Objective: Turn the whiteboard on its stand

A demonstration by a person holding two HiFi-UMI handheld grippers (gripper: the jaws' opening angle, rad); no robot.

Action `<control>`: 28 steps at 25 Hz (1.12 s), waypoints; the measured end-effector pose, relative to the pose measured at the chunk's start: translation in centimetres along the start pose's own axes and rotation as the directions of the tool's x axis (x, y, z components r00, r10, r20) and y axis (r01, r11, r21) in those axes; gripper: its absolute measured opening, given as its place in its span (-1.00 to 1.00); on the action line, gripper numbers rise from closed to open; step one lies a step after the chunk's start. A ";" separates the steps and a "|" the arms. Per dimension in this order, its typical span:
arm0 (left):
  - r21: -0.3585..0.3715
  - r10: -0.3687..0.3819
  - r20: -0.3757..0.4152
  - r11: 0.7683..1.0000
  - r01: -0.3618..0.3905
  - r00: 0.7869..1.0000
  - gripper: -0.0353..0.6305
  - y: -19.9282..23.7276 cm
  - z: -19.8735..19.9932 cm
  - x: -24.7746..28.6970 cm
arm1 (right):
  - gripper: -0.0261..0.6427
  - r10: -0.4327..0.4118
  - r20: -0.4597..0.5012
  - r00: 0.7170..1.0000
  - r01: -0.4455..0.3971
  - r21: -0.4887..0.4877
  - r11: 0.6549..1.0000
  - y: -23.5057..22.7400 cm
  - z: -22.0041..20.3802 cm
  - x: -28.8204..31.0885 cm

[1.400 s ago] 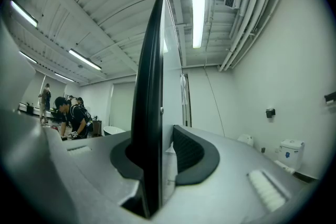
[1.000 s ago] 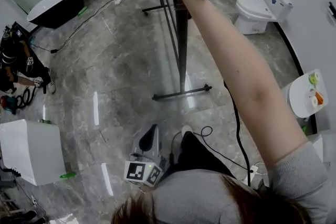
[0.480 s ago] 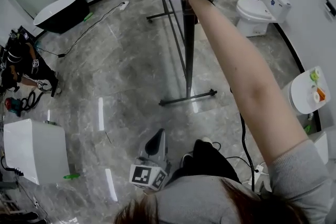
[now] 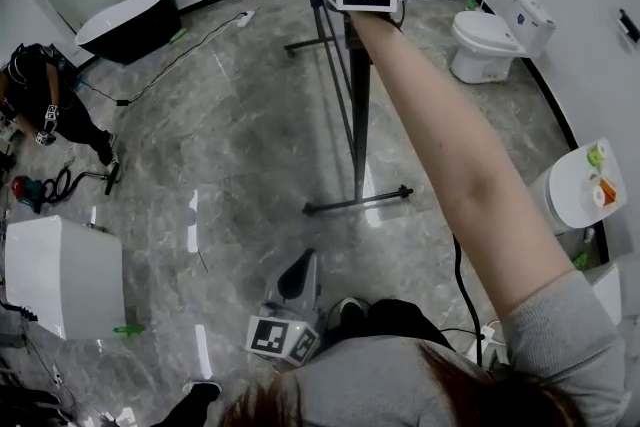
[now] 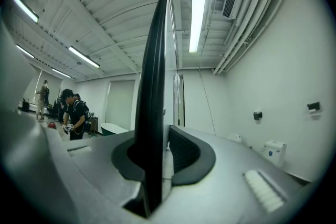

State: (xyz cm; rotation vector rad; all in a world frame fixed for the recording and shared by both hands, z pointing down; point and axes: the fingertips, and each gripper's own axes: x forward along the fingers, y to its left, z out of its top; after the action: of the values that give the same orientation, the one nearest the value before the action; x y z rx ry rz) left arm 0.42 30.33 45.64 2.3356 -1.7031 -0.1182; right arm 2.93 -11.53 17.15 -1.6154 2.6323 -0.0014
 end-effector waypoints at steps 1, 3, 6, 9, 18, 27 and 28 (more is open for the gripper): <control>-0.008 0.006 0.005 1.000 -0.006 1.000 -0.89 -0.3 0.0 -0.2 | -0.78 -0.003 -0.003 1.000 0.004 0.041 0.999 0.1 0.0 -0.5; -0.012 0.018 0.019 1.000 -0.018 1.000 -0.89 -1.2 0.0 -0.5 | -0.76 -0.012 -0.003 1.000 0.013 0.128 0.992 0.2 0.2 -1.4; -0.019 0.039 0.033 0.999 -0.038 0.999 -0.89 -3.0 -0.4 -1.2 | -0.78 -0.012 -0.002 1.000 0.012 0.102 0.995 0.3 0.1 -2.9; -0.033 0.052 0.040 0.998 -0.051 0.998 -0.89 -4.6 -0.9 -1.6 | -0.79 -0.022 -0.001 1.000 0.022 0.079 0.997 0.4 0.0 -4.6; 0.129 0.094 0.033 0.987 -0.097 0.995 -0.89 -10.5 2.6 4.9 | -0.76 0.003 0.011 1.000 -0.003 0.000 1.000 1.1 0.4 -8.7; 0.084 0.140 0.033 0.986 -0.143 0.990 -0.89 -12.5 1.4 3.7 | -0.72 0.017 0.014 1.000 -0.017 0.011 1.000 1.9 0.6 -12.2; 0.082 0.137 0.034 0.987 -0.140 0.990 -0.89 -12.6 1.3 3.2 | -0.70 0.017 0.013 1.000 -0.017 0.011 1.000 2.2 0.5 -12.7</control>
State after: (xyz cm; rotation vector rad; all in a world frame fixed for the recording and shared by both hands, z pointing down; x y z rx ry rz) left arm 12.81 30.69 41.53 2.2747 -1.9129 -0.0544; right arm 6.73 0.82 17.15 -1.5835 2.6314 -0.0047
